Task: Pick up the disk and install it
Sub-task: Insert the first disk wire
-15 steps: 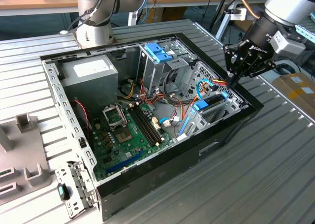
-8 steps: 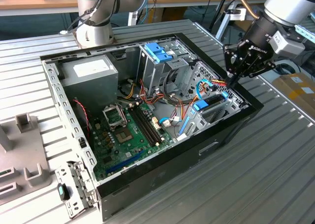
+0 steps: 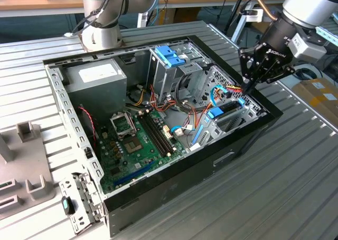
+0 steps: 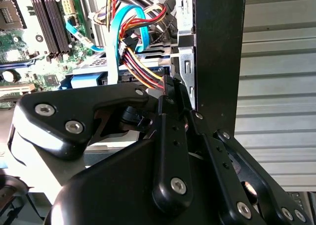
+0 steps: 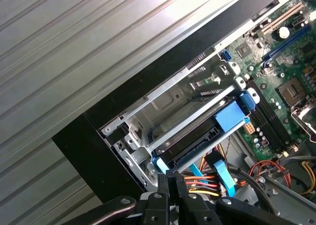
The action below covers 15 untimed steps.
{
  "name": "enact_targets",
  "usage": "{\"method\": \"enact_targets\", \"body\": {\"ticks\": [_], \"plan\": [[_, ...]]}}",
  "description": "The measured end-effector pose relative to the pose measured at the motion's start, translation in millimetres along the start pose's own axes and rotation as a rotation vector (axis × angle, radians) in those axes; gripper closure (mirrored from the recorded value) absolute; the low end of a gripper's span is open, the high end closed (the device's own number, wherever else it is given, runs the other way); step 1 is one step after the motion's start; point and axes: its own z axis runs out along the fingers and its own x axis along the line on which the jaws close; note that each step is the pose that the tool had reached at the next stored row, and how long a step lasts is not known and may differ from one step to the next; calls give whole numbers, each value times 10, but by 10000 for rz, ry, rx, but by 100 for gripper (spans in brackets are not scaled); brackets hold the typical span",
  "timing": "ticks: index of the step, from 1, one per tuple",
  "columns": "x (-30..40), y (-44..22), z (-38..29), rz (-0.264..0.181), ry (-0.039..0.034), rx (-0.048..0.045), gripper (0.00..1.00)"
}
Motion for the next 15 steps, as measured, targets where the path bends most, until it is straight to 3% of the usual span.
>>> {"method": "enact_targets", "body": {"ticks": [15], "plan": [[-44, 32, 3, 0, 0, 0, 83]]}}
